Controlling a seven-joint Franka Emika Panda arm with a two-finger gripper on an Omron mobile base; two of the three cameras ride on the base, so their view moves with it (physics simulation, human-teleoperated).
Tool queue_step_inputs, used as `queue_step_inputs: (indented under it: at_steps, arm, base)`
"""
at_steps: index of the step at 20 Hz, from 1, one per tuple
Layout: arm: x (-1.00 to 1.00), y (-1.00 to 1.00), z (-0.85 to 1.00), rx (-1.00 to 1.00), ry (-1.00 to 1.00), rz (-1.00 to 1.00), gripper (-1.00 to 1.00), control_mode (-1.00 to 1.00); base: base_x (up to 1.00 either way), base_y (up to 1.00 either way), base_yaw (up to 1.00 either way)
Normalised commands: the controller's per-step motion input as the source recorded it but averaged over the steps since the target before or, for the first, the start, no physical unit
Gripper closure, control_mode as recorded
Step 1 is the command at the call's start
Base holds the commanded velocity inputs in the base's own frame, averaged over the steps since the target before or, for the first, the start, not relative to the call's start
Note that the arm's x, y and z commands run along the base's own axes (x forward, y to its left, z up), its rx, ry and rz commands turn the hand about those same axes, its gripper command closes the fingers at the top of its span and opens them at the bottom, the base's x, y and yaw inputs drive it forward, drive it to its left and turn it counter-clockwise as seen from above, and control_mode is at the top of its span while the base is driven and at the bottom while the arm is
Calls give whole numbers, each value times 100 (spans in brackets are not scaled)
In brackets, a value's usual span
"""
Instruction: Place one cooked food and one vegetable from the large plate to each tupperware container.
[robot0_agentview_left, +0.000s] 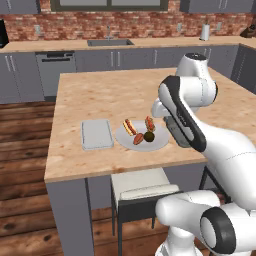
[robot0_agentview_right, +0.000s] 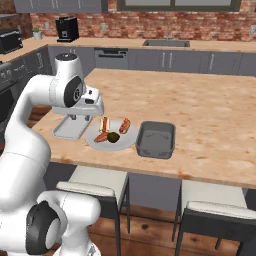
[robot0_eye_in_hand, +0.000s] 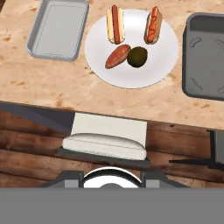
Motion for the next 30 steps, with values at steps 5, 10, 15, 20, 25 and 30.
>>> queue_step_inputs:
  at_steps: [5, 10, 15, 20, 25, 30]
  arm:
    - [-29, 10, -4, -1, 0, 0, -100, -100]
    - [32, 13, -33, 0, -6, 0, -100, -100]
    - [84, 0, -40, 0, 4, 8, -100, -100]
    - [100, 5, -31, 0, 0, 7, -100, -100]
    - [80, 5, -27, 0, 0, 5, -100, -100]
    - [67, 11, -44, -2, 0, 3, -100, -100]
  base:
    - [0, 0, 0]
    - [0, 0, 0]
    - [0, 0, 0]
    - [0, 0, 0]
    - [0, 0, 0]
    - [0, 0, 0]
